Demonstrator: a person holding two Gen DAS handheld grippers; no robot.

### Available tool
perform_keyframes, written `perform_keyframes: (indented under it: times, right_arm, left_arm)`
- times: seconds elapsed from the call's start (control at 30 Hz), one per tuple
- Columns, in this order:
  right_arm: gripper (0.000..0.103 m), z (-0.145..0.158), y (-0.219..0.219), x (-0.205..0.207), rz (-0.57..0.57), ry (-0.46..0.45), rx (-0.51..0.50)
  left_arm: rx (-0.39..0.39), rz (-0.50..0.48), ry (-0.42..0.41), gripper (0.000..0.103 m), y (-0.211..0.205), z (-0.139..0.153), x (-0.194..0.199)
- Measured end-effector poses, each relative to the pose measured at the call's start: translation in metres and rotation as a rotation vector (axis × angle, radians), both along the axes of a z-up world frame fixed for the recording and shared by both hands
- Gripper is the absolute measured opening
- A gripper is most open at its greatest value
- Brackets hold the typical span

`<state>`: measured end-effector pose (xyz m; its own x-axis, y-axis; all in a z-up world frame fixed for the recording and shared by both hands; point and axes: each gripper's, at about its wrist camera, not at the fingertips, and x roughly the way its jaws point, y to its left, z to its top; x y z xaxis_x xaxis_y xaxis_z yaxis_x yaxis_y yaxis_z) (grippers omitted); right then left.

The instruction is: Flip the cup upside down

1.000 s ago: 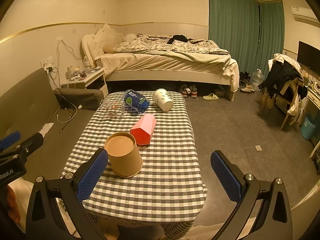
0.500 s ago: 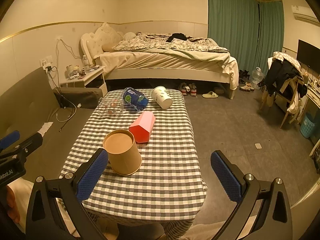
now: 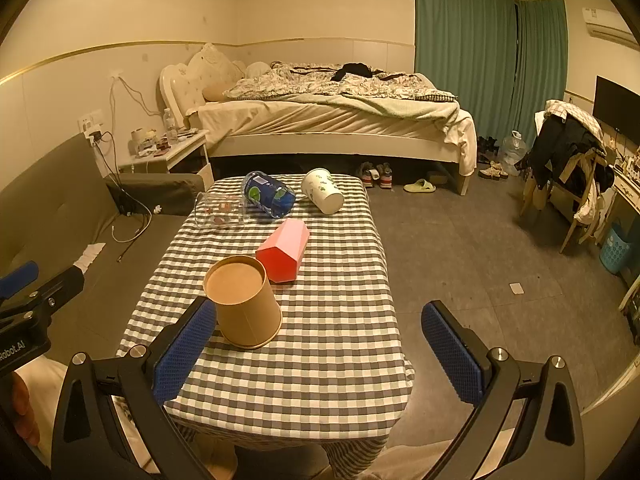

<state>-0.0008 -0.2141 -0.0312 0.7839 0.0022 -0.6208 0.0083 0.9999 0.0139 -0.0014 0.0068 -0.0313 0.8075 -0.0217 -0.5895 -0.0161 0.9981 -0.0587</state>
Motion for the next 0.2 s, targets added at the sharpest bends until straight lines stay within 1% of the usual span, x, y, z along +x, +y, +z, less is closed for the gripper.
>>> perform_keyframes:
  times: [0.2]
  right_arm:
    - [0.103, -0.0016, 0.0008, 0.0011, 0.001, 0.006, 0.0]
  left_arm:
    - [0.016, -0.008, -0.003, 0.101, -0.0001, -0.0027, -0.0013]
